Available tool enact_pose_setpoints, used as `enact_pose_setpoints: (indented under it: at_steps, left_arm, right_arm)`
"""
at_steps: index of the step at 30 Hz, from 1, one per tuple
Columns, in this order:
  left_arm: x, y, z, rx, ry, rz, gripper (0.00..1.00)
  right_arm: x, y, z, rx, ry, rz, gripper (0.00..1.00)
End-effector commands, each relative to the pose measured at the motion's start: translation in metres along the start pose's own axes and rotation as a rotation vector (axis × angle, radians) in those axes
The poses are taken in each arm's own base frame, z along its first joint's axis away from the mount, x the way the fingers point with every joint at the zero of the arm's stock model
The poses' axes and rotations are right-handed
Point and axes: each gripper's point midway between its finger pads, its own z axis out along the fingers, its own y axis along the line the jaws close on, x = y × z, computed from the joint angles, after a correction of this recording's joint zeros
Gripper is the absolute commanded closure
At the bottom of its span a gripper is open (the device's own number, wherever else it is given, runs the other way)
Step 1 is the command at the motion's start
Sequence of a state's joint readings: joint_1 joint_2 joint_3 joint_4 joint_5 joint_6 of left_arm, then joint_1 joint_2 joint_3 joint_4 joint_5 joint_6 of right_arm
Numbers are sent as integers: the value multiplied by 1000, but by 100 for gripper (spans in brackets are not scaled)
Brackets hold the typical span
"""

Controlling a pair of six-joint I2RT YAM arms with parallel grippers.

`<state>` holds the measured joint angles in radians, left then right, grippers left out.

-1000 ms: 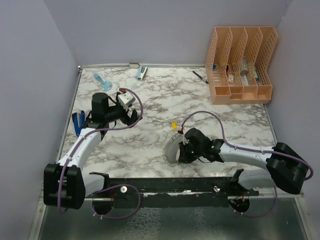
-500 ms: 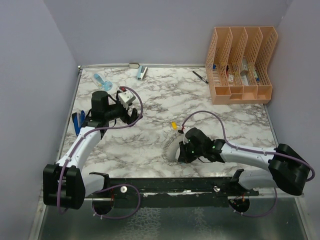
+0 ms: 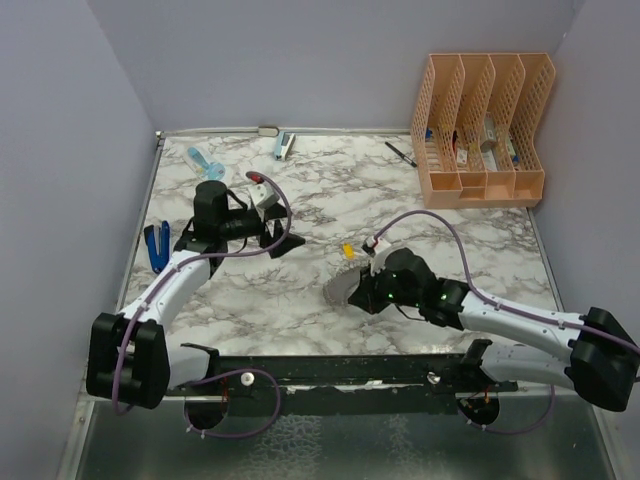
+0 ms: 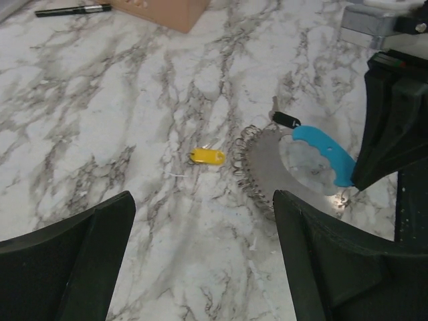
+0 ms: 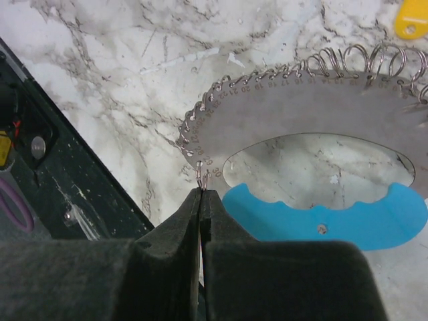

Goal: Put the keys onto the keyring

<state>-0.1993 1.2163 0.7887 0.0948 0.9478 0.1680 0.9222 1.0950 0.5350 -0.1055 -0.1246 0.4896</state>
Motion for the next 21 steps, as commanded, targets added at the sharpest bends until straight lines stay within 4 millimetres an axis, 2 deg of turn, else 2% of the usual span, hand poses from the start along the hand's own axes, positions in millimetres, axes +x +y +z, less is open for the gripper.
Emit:
enact_pose_setpoints:
  at_steps: [1, 5, 9, 12, 14, 15, 21]
  left_arm:
    - [-1, -33, 12, 182, -87, -53, 13]
    - [-2, -58, 16, 292, -110, -87, 14]
    - [16, -82, 22, 379, -77, -108, 14]
    - [30, -91, 28, 401, -55, -97, 13]
    - [44, -85, 35, 365, -15, -76, 13]
    - [46, -81, 37, 346, -10, -74, 13]
    - [36, -56, 38, 241, 27, -33, 15]
  right_arm:
    - [-44, 23, 3, -74, -135, -41, 99]
    - [-59, 32, 6, -102, -169, -40, 99]
    - [-69, 43, 13, -134, -173, -46, 99]
    - [-72, 46, 19, -133, -167, -50, 99]
    - [-69, 38, 24, -85, -146, -42, 99]
    - [-66, 34, 24, -66, -134, -38, 99]
    - [-29, 5, 20, 55, -14, -16, 97]
